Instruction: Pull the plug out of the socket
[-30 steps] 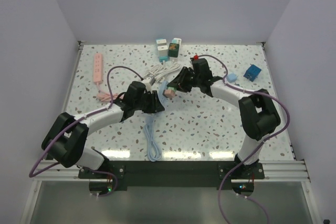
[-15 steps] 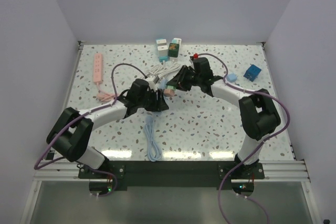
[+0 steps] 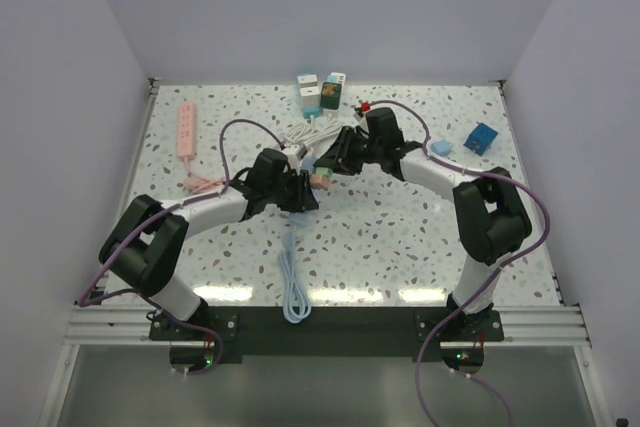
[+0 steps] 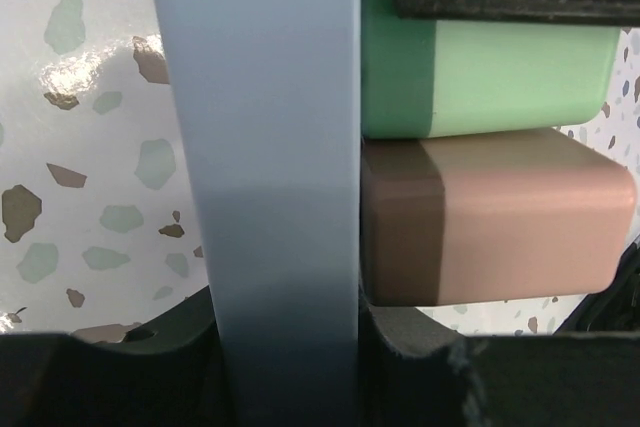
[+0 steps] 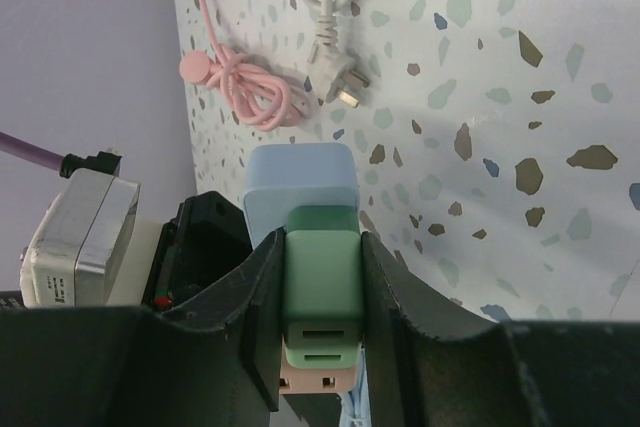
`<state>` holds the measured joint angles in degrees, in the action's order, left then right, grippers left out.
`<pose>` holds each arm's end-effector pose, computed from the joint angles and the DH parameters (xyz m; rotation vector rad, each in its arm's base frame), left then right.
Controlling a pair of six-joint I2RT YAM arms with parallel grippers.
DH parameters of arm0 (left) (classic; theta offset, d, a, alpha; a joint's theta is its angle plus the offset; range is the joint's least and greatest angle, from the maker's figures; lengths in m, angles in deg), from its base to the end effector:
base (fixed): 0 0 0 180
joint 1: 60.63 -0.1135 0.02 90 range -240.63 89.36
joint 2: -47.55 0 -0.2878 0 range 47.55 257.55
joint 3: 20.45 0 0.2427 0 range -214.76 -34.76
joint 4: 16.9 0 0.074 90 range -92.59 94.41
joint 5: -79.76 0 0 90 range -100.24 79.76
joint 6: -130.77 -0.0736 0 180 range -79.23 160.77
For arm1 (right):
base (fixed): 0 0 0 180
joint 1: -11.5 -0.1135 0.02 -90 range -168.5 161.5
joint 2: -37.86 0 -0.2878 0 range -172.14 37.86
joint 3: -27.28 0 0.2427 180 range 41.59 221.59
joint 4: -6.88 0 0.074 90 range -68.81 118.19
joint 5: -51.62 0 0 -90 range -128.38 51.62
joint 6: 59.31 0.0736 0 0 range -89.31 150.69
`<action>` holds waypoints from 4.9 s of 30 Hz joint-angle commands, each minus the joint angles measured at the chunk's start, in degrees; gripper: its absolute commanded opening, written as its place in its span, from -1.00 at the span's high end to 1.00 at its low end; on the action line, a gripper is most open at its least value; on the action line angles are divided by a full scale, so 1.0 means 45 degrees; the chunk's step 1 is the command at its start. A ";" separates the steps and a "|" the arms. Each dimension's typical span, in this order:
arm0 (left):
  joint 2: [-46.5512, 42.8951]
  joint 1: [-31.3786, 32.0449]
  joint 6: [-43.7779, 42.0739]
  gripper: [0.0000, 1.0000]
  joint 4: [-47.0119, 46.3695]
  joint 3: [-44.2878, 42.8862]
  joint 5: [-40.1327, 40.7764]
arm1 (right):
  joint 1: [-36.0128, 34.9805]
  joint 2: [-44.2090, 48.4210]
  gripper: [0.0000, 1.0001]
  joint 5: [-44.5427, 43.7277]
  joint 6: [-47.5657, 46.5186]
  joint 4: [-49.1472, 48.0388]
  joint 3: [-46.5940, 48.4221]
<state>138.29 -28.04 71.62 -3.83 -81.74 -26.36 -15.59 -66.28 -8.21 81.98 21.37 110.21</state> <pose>0.2769 -0.2013 0.1841 0.1890 2.4379 -0.8583 0.3645 0.2280 0.2245 0.1793 2.4242 1.2833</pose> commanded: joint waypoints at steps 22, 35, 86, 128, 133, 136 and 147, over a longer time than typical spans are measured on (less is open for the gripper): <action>0.0969 -0.0974 0.2578 1.00 -0.0703 -0.0634 0.1531 | -0.0562 0.2536 1.00 -0.2780 0.0595 0.0367 -0.1890; 0.1261 -0.1385 0.2578 1.00 0.0156 -0.0907 0.1882 | -0.0132 0.2867 1.00 -0.1314 -0.1142 0.3219 -0.0932; -0.0887 -0.1287 0.1230 1.00 0.0880 0.0089 0.1336 | 0.8657 -0.1274 -0.57 -0.6725 -0.1493 0.5583 0.2993; 0.0324 -0.0506 0.1347 1.00 -0.0526 -0.0829 -0.0949 | -0.1401 0.0271 -0.54 -0.1959 -0.2374 0.3045 0.1938; 0.0090 -0.0467 0.1445 1.00 -0.0565 -0.0849 -0.0832 | -0.1480 -0.0042 -0.07 -0.2096 -0.2159 0.2810 0.1802; 0.0070 -0.0467 0.1425 1.00 -0.0546 -0.0810 -0.0735 | -0.1499 0.0055 0.26 -0.2174 -0.2198 0.2713 0.1646; 0.0168 -0.1226 0.1874 1.00 -0.0896 0.0360 0.0008 | -0.0993 0.2631 1.00 -0.1472 -0.2296 0.2732 -0.0186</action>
<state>139.91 -31.31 77.81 -5.75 -82.44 -27.35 -21.25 -61.54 -16.43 72.53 32.85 112.57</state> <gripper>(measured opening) 0.373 0.474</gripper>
